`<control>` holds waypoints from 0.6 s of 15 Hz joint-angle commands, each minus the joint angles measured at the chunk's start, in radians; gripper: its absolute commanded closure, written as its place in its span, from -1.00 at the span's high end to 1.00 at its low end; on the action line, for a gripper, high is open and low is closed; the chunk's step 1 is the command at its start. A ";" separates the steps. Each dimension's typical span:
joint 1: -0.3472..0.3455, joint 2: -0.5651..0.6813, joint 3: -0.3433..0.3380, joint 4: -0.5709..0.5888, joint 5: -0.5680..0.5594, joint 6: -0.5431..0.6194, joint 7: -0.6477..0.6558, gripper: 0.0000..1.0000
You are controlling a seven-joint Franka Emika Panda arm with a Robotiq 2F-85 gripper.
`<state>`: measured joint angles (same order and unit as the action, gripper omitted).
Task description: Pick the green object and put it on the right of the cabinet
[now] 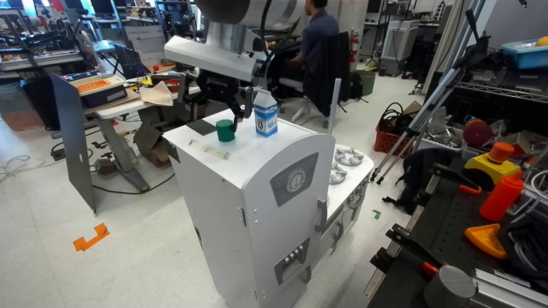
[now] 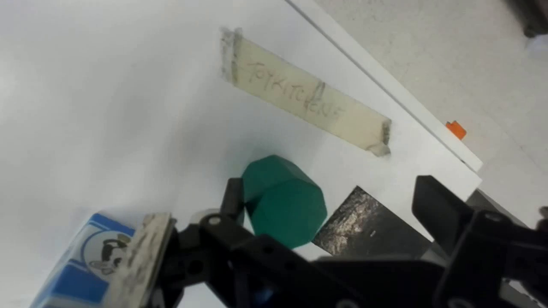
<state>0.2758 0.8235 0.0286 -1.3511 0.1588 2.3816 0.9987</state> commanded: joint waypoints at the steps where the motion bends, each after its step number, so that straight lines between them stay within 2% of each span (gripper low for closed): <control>1: 0.050 0.035 -0.053 0.040 -0.033 0.072 0.111 1.00; 2: 0.058 0.039 -0.063 0.043 -0.046 0.075 0.133 1.00; 3: 0.066 0.042 -0.074 0.045 -0.059 0.065 0.154 0.50; 4: 0.070 0.044 -0.079 0.046 -0.070 0.046 0.168 0.47; 9: 0.066 0.038 -0.075 0.042 -0.098 -0.018 0.223 -0.33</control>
<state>0.3307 0.8509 -0.0338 -1.3400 0.0812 2.4100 1.1802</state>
